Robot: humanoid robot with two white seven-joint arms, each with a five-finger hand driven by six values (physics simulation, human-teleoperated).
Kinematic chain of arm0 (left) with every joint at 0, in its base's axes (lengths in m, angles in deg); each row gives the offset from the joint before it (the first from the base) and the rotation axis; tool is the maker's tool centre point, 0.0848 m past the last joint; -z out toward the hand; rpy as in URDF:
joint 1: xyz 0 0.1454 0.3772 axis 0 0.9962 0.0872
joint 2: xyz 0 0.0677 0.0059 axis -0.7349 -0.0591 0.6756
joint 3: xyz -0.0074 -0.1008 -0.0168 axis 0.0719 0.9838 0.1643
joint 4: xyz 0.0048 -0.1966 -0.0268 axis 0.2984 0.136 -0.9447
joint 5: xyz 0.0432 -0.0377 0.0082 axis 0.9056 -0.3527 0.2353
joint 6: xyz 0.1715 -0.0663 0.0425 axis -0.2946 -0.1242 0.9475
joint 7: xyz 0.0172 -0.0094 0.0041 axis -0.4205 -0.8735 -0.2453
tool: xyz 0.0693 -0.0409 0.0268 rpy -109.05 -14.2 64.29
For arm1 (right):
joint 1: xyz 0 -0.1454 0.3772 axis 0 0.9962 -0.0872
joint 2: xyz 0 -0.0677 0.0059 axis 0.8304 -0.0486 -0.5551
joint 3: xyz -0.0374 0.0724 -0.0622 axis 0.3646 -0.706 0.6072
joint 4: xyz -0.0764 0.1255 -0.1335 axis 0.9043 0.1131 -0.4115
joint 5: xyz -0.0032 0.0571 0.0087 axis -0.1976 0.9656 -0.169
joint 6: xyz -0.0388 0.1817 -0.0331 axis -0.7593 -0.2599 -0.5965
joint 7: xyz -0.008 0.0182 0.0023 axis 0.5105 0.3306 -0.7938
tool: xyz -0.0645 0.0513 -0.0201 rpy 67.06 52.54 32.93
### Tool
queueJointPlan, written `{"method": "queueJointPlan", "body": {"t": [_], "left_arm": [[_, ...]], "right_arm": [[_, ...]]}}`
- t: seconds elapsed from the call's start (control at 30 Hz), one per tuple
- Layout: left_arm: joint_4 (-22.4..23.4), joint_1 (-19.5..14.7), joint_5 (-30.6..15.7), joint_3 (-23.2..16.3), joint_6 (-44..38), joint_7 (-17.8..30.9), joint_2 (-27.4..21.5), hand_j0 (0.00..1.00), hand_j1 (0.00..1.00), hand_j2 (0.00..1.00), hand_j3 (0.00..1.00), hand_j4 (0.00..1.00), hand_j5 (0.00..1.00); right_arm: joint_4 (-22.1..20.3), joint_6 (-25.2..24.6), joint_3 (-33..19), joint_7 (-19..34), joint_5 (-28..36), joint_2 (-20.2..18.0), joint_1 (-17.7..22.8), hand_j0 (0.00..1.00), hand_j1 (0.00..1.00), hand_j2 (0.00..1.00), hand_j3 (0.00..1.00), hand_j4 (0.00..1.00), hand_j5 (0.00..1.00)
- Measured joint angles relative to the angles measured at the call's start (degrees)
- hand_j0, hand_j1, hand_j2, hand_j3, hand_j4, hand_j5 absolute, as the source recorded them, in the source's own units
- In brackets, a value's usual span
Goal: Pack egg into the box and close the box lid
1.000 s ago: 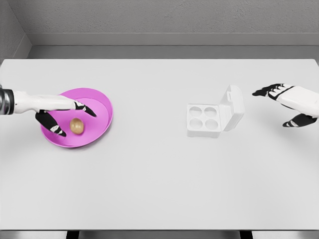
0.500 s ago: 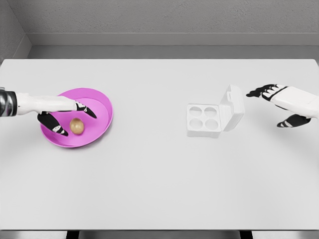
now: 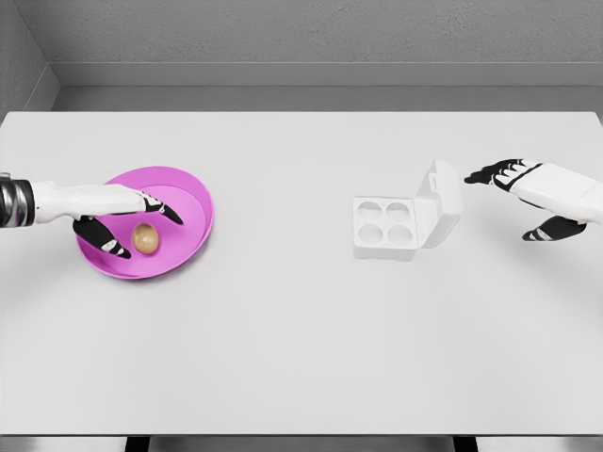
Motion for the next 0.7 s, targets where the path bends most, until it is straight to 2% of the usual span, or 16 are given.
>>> {"method": "queueJointPlan", "body": {"t": [0.7], "left_arm": [[0.31,1.41,0.24,0.06,-0.01,-2.11,-0.12,0.86,0.86,0.86,0.86,0.86,0.86]], "right_arm": [[0.05,0.00,0.00,0.00,0.02,0.02,0.00,1.00,1.00,1.00,1.00,1.00,1.00]]}}
